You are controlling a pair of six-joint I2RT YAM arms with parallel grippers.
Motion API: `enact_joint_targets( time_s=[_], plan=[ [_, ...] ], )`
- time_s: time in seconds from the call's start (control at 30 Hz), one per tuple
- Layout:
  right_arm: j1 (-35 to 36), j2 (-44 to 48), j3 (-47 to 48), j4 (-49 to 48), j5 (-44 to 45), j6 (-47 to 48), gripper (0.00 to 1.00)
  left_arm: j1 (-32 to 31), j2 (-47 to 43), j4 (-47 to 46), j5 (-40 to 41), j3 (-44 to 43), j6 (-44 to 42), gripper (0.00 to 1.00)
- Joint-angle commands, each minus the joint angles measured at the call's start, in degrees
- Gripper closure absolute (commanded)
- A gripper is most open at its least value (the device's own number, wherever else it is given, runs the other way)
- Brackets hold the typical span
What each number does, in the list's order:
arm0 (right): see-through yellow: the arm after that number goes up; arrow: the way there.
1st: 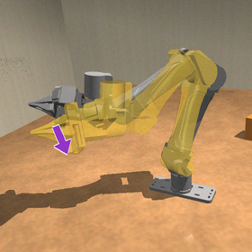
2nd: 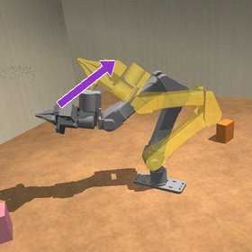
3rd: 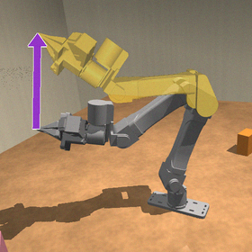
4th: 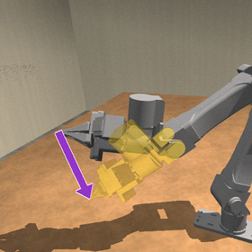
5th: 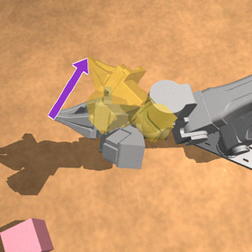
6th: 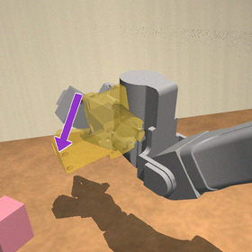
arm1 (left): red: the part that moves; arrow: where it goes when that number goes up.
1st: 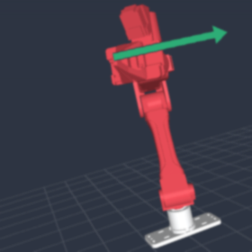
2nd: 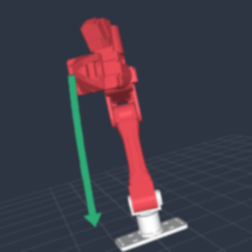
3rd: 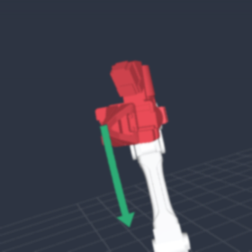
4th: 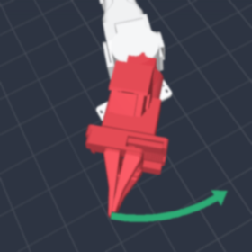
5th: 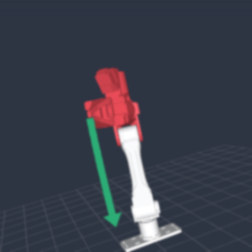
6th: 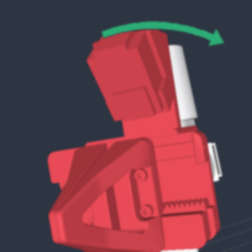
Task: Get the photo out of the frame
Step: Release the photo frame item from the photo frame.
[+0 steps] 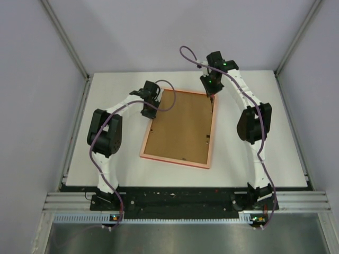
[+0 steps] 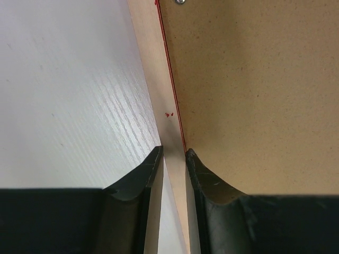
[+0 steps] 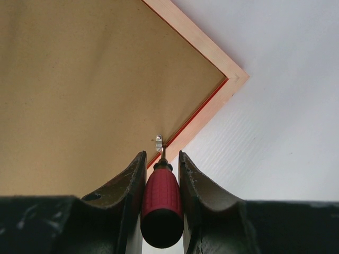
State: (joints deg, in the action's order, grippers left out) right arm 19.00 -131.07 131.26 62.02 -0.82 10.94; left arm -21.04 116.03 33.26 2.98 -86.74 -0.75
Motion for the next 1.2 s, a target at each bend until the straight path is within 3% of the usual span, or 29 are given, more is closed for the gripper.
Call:
enact_joint_targets(
  time_s=[0.0,0.53,0.93,1.17],
  plan=[
    [0.5,-0.4,2.0,1.3,-1.4,0.2,1.00,0.2,1.6,-0.1,0.5,-2.0,0.6,0.76],
    [-2.0,-2.5,2.5,2.2,-9.5,-3.3,1.00,0.2,0.5,0.1,-0.3,-1.2,2.5,0.81],
    [-10.0,-3.8,-0.7,2.2,-26.5,-9.8,1.00,0.1,0.0,0.0,-0.7,-0.9,3.2,0.84],
    [-9.4,-3.7,-1.2,2.1,-24.6,-7.8,1.00,0.2,-0.4,0.1,-1.0,-1.0,3.3,0.85]
  ],
)
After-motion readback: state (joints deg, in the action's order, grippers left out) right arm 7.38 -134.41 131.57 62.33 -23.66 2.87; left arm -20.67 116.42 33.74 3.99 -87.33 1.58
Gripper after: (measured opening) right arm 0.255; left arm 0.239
